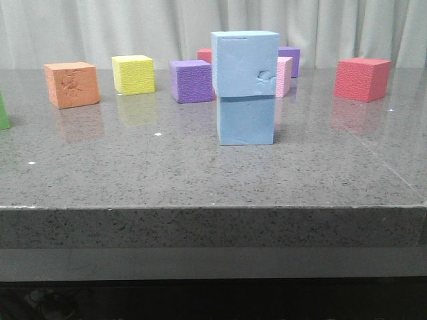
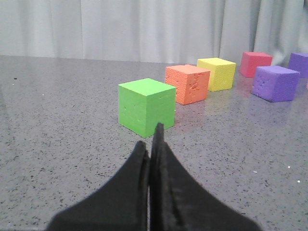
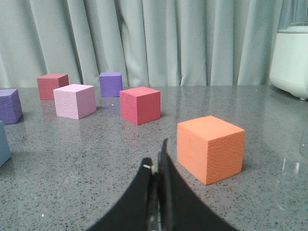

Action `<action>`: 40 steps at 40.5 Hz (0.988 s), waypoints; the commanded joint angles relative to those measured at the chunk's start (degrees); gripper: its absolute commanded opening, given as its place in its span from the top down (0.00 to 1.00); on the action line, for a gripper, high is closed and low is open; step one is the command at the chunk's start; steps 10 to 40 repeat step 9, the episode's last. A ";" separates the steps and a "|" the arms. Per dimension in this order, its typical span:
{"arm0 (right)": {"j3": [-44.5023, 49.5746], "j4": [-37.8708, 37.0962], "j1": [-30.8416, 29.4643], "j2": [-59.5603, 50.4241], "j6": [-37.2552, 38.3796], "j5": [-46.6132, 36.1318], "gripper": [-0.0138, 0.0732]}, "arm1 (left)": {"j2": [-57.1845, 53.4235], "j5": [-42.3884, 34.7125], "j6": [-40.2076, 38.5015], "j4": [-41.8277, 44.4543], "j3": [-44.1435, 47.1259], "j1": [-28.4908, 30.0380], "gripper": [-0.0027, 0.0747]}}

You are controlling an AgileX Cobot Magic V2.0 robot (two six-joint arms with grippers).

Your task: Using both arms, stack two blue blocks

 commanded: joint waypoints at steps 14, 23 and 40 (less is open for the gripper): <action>-0.02 0.00 -0.29 -1.19 -0.19 -4.71 0.92 | -1.34 -4.83 0.09 -0.28 2.02 -0.46 0.99; -0.02 0.00 -0.29 -1.19 -0.19 -4.71 0.92 | -1.34 -4.83 0.09 -0.28 2.02 -0.46 0.99; -0.02 0.00 -0.29 -1.19 -0.19 -4.71 0.92 | -1.34 -4.83 0.09 -0.28 2.02 -0.46 0.99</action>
